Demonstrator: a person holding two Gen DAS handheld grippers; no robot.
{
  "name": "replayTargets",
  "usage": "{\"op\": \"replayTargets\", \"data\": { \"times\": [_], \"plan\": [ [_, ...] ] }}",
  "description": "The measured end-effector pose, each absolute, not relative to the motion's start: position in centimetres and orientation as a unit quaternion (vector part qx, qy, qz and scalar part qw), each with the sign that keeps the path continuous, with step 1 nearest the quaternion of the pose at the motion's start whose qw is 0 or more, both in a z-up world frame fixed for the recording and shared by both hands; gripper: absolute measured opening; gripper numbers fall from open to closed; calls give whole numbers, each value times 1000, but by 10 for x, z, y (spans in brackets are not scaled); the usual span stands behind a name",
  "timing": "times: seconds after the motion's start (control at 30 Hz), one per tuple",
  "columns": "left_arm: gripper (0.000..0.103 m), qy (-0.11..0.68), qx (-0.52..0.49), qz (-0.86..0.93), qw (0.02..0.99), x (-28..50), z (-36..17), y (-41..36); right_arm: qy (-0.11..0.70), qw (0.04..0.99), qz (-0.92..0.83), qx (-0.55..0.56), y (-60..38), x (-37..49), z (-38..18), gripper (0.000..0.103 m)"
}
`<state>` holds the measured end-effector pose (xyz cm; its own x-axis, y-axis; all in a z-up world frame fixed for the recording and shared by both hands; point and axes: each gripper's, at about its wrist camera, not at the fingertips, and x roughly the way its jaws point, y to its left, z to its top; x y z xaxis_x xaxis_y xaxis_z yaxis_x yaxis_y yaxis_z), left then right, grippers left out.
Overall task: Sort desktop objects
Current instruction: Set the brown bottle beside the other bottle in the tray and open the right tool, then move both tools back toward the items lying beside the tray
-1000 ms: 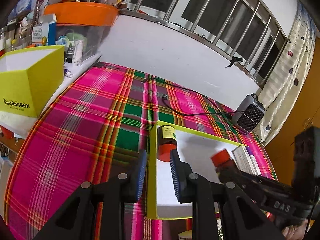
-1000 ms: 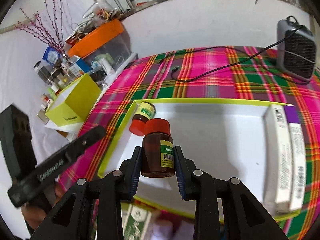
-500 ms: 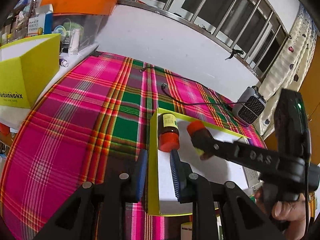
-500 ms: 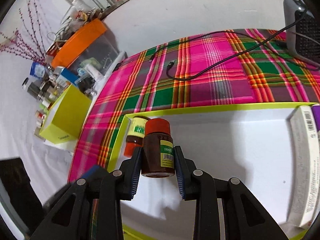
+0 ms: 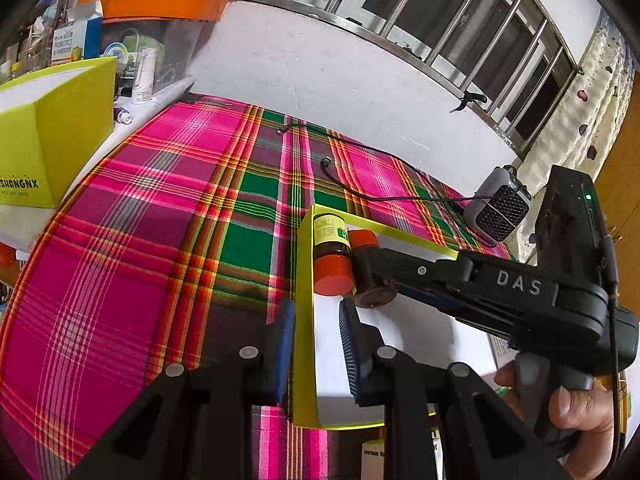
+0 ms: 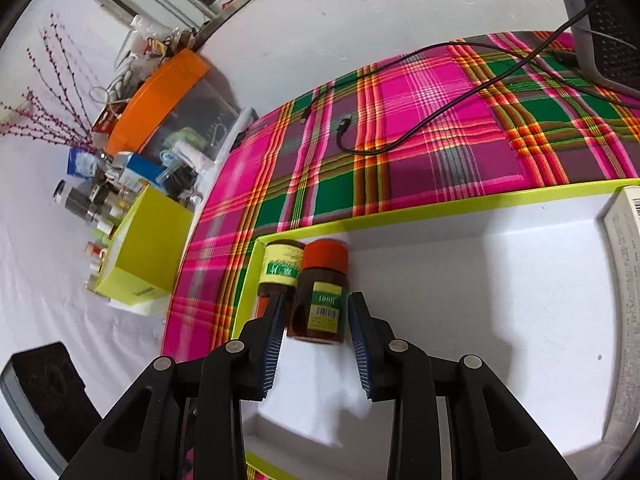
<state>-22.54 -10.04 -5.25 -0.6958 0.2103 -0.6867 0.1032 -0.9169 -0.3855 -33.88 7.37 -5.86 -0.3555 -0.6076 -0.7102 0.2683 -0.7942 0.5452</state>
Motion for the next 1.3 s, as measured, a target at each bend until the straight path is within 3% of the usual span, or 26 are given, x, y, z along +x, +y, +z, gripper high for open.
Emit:
{"op": "replayTargets", "data": {
  "times": [0.23, 1.3],
  "plan": [
    [22, -197, -392, 898, 35, -226, -54, -97, -164, 266, -814, 490, 68, -343, -58, 27],
    [22, -183, -380, 906, 27, -222, -48, -95, -134, 297, -818, 473, 90, -309, -35, 30]
  ]
}}
